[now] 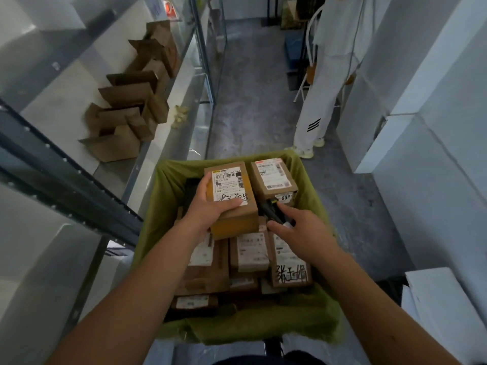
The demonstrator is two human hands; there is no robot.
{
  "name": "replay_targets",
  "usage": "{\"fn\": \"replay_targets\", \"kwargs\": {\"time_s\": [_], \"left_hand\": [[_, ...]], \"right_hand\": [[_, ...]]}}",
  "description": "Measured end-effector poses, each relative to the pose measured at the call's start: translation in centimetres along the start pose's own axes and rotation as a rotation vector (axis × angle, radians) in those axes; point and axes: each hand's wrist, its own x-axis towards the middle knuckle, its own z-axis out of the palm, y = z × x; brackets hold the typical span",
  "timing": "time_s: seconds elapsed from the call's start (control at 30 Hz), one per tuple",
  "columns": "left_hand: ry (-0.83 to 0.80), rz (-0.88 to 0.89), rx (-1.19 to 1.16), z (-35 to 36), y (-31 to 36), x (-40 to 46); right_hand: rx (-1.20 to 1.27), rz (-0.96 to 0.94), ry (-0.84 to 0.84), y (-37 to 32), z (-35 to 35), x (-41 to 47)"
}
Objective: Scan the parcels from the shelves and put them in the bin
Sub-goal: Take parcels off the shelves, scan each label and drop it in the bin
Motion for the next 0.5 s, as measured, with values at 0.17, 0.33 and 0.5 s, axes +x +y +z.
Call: {"fn": "replay_targets", "kwargs": {"time_s": [0.17,0.33,0.5], "left_hand": [[0.015,-0.051,0.042,1.4,1.6,5.0],[0.056,-0.097,0.072,1.5,3.0,8.3],[0.101,-0.071,0.147,0.6,2.3,10.8]], "right_hand": [[-0.008,-0.009,-0.003,-0.1,-1.7,4.5],[0.032,0.001,-0.033,0.2,-2.3,6.8],[0.046,0.000,-0.051,0.0,-2.4,8.0]]}}
